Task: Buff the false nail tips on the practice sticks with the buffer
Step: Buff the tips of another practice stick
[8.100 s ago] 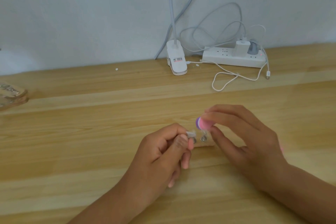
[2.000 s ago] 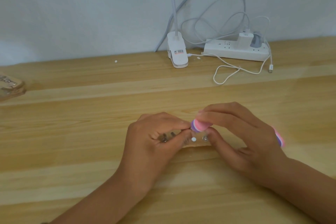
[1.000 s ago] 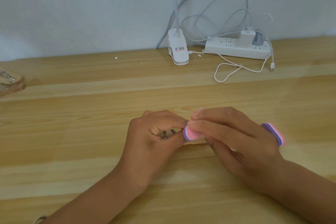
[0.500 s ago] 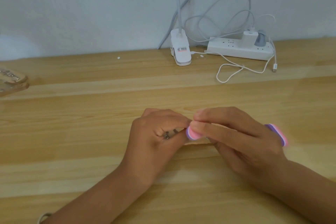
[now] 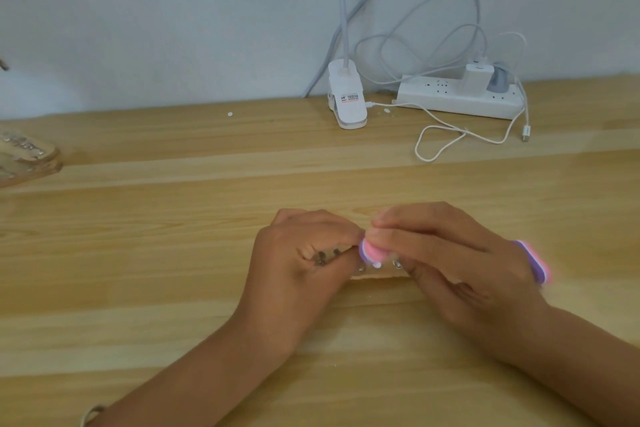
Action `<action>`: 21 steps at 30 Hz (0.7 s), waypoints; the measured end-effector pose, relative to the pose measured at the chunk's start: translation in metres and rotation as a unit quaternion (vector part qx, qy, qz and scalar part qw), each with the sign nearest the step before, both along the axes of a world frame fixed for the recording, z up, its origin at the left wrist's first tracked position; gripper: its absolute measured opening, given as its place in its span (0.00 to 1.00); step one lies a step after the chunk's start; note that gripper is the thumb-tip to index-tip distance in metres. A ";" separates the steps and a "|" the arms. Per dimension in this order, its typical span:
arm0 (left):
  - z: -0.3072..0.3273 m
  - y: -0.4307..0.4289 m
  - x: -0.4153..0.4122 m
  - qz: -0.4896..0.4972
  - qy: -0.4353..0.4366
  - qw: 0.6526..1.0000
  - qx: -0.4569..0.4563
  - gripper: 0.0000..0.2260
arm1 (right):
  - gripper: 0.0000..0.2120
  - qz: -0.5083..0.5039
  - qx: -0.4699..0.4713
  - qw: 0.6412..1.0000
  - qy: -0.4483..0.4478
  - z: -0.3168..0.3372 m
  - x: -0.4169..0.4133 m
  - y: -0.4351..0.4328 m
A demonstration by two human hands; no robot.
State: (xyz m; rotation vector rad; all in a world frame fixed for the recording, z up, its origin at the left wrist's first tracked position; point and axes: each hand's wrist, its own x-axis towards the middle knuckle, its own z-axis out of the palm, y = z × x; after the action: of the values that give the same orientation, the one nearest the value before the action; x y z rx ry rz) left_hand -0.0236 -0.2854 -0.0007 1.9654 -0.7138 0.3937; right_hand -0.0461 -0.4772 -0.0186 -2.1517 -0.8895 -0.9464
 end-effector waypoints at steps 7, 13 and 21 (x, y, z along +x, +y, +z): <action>0.000 -0.001 0.001 0.000 0.011 1.000 -0.022 0.04 | 0.15 -0.013 0.016 1.000 0.006 0.000 0.001 -0.003; 0.000 -0.001 0.001 -0.002 0.046 0.997 -0.068 0.07 | 0.14 -0.031 0.027 0.999 0.005 0.003 0.002 -0.006; 0.000 -0.001 0.001 -0.016 0.064 0.993 -0.096 0.09 | 0.14 -0.034 0.032 0.999 0.001 0.002 0.002 -0.005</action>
State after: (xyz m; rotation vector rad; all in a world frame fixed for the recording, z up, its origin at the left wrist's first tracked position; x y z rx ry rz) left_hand -0.0224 -0.2869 -0.0004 1.7780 -0.6033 0.3026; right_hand -0.0446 -0.4826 -0.0164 -2.1393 -0.7786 -0.9920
